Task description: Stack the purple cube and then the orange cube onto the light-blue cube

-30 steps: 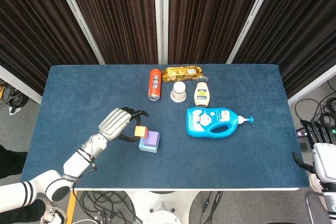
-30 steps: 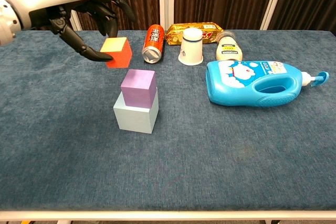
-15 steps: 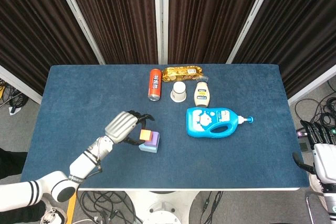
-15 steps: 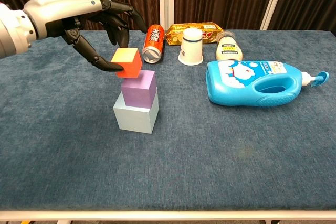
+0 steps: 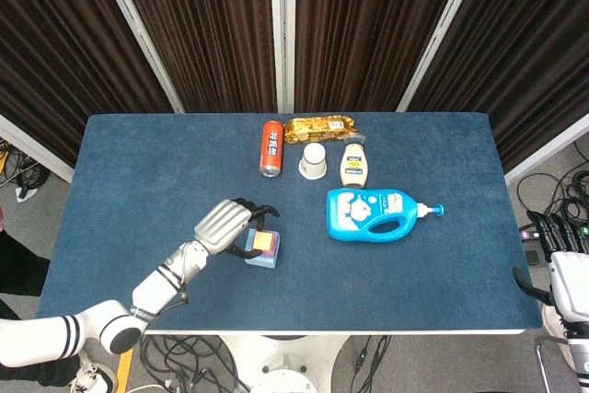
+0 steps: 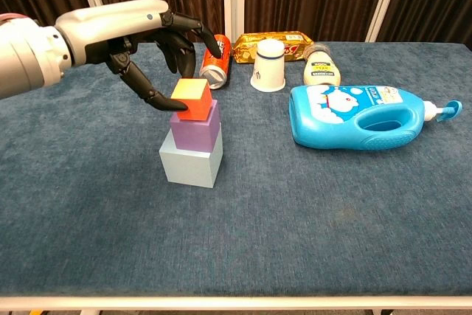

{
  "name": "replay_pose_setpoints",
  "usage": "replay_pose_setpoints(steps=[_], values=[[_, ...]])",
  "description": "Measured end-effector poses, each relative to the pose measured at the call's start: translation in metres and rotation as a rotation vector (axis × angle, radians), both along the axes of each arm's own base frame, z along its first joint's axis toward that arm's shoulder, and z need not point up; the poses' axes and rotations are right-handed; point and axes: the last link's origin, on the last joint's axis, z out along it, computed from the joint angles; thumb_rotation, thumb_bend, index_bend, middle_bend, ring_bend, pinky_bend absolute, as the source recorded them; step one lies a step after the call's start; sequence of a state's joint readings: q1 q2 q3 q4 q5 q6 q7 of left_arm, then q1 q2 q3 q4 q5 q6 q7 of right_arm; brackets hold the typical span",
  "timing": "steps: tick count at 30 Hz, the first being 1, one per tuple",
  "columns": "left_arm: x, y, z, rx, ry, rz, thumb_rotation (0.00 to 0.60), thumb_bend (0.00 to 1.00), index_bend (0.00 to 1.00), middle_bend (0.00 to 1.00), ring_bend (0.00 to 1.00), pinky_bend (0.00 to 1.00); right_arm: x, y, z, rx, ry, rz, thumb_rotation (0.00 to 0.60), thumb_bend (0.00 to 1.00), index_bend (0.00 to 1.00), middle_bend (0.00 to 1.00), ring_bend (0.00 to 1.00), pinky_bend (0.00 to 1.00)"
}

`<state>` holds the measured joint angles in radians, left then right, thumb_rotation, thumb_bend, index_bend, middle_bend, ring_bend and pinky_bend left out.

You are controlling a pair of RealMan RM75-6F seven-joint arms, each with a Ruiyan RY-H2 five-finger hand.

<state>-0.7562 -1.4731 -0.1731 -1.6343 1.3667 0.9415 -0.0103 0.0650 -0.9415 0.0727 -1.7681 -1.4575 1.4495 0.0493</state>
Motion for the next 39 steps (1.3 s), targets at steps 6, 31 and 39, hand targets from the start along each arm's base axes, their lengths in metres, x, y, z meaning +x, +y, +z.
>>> replay_pose_setpoints(steps=[6,31,39], values=[[-0.0006,0.0037,0.0006,0.003,0.005,0.010,0.600,0.25,0.35,0.63,0.43,0.39,-0.0005,0.0002,-0.0005,0.001,0.002,-0.003,0.600,0.23,0.04,0.10,0.00,0.00],[-0.0006,0.0038,-0.0062,-0.014,0.010,0.020,0.600,0.25,0.35,0.63,0.43,0.39,-0.0014,-0.0011,0.0009,0.001,-0.004,-0.012,0.600,0.23,0.04,0.10,0.00,0.00],[-0.0008,0.0022,-0.0056,-0.038,-0.004,0.024,0.600,0.19,0.22,0.43,0.33,0.32,-0.0015,-0.0009,0.0009,0.002,-0.004,-0.012,0.600,0.23,0.04,0.10,0.00,0.00]])
